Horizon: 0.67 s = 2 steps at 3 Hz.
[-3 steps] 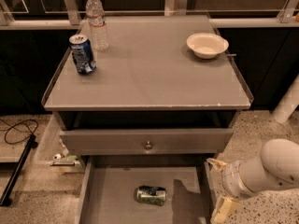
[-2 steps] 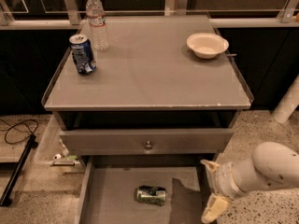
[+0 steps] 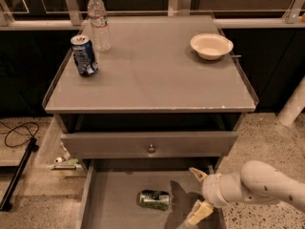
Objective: Pick green can from middle drawer and place on counter
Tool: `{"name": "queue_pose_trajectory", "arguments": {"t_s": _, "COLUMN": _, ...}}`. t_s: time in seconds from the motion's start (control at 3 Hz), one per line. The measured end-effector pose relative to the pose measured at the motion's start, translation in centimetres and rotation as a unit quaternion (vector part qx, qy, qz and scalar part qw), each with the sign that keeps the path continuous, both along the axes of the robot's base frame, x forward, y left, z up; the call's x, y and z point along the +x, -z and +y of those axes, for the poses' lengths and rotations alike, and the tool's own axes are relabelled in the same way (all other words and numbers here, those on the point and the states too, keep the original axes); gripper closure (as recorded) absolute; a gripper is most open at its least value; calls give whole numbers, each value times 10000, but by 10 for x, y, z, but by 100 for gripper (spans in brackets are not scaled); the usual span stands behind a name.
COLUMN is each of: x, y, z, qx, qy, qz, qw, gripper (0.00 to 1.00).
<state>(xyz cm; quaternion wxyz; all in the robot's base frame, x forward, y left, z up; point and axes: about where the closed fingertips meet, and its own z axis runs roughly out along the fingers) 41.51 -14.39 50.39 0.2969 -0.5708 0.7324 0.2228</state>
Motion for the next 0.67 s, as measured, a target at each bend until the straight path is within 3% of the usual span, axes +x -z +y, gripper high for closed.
{"name": "queue_pose_trajectory", "arguments": {"t_s": 0.33, "x": 1, "y": 28, "z": 23, "qx": 367, "qy": 41, "qz": -310, "qw": 9988, "gripper": 0}}
{"name": "queue_pose_trajectory", "arguments": {"t_s": 0.67, "x": 3, "y": 59, "z": 43, "qx": 513, "qy": -98, "qz": -655, "qw": 9965, "gripper": 0}}
